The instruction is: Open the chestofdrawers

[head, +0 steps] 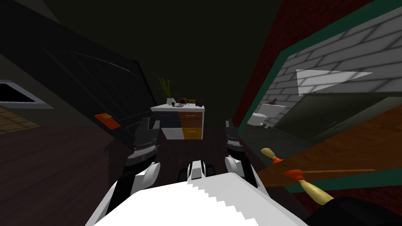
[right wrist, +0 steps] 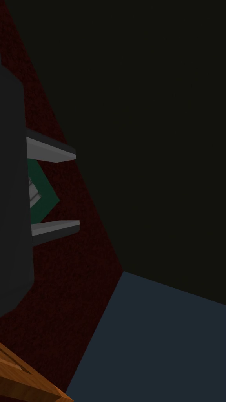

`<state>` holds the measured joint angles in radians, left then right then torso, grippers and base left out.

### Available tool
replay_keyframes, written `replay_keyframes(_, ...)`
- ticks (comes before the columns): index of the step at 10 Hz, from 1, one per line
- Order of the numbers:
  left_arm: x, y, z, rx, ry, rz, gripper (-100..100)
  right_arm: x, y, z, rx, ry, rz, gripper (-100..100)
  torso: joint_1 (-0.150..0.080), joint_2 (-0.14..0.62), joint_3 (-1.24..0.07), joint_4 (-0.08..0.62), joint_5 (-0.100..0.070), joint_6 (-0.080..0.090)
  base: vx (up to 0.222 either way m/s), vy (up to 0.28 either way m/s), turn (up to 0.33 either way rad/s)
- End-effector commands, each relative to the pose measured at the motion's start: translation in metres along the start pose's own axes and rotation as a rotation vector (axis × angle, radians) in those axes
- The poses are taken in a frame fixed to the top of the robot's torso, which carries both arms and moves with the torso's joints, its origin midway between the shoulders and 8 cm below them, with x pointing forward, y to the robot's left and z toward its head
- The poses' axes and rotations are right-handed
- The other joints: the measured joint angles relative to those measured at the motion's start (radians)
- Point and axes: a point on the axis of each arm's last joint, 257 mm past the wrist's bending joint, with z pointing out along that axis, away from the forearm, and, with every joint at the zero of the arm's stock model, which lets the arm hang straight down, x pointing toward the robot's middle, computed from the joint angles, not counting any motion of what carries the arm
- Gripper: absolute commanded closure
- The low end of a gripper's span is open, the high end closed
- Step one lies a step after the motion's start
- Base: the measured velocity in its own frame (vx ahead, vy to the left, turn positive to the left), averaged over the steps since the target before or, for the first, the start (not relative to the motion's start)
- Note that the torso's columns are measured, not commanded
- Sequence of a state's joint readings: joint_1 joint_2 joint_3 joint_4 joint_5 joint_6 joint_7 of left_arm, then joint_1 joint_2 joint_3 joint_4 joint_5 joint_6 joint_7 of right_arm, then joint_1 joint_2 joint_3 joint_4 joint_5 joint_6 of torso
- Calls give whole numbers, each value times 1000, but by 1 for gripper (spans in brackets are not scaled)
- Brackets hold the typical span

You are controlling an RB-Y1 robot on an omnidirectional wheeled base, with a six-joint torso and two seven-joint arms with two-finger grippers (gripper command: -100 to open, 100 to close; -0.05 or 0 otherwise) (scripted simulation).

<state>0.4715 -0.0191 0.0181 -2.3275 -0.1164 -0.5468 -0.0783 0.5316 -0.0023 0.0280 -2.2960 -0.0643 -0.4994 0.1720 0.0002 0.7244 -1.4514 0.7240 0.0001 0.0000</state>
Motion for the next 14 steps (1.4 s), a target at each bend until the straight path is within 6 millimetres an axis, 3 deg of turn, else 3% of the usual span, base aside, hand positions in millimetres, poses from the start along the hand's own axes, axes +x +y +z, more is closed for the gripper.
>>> replay_keyframes(1,13,9,-2,-8,80,20,-100,0,0,0,0,0,0,0,0,8,-20,10,0,0,44,1,-16)
replay_keyframes(14,44,111,-30,-196,214,57,-100,0,0,0,0,0,0,0,-2,14,-25,14,0,0,91,1,-23)
